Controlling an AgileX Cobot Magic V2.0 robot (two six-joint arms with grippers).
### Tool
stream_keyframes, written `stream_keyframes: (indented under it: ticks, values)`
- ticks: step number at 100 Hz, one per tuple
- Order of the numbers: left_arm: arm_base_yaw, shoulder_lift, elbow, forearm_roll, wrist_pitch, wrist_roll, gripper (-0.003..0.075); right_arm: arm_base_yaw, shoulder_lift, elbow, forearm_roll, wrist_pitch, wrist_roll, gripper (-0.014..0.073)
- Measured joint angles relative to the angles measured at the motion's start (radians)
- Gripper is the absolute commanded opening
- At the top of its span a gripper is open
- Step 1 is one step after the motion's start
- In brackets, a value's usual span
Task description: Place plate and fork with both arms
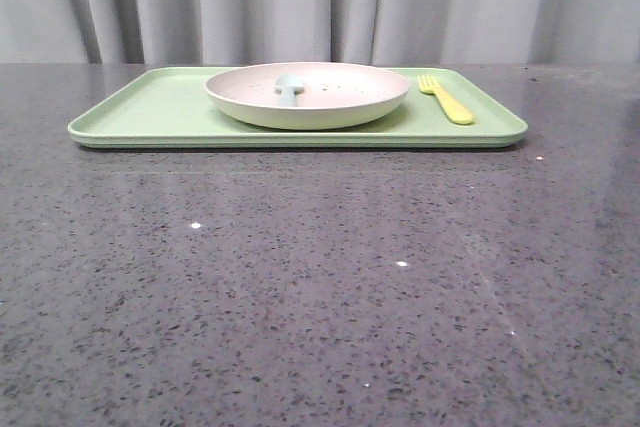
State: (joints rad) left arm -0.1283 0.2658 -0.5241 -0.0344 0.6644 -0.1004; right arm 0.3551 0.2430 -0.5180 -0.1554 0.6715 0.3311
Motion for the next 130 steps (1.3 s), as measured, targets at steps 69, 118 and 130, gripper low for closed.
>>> stream_keyframes:
  ticks: [69,118,130]
  values:
    - [0.000,-0.006,0.000,-0.002,0.000,0.000,-0.0020,0.000,-0.001,0.009,-0.002,0.000,0.000,-0.0067]
    - [0.006,-0.021,0.002,-0.002,-0.005,0.000,-0.0020,0.000,-0.001,0.009,-0.002,0.000,0.000,-0.0067]
    - [0.051,-0.055,0.030,-0.002,-0.097,0.000,-0.0020,0.000,-0.001,0.009,-0.002,0.000,0.000,-0.0067]
